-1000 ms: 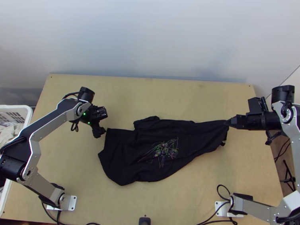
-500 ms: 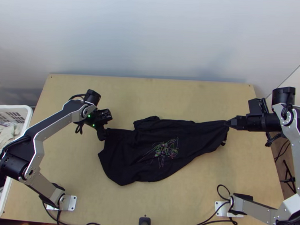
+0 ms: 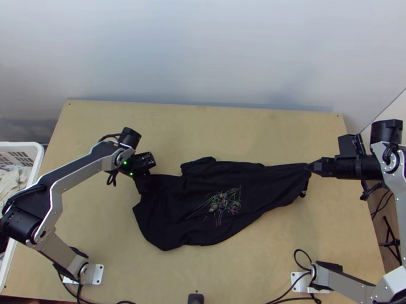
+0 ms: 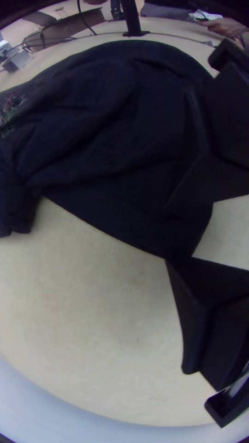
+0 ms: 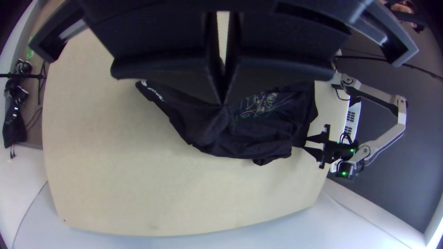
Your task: Fold the t-shirt
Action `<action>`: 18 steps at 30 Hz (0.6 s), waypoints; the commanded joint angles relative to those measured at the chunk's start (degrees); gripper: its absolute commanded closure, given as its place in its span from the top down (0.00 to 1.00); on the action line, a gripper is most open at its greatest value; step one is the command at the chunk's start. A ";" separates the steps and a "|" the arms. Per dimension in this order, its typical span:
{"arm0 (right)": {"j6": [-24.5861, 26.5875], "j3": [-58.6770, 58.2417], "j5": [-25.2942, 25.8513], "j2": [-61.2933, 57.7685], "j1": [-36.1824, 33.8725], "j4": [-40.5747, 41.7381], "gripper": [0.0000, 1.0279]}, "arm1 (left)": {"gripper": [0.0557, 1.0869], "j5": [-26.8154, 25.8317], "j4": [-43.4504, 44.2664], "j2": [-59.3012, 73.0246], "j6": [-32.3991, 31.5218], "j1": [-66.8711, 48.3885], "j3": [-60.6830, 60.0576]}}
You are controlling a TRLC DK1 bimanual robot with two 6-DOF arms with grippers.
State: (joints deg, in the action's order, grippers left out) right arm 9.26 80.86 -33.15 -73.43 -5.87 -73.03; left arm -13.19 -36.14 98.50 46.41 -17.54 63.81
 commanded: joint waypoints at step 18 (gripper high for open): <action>-0.38 -0.26 -0.08 1.89 -1.07 0.00 0.03 | 0.04 -2.81 2.30 -13.77 3.42 9.45 -4.75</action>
State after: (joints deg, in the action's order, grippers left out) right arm 9.02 80.97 -33.19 -72.18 -6.79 -72.99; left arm -13.21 -28.14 90.11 49.52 -13.65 56.49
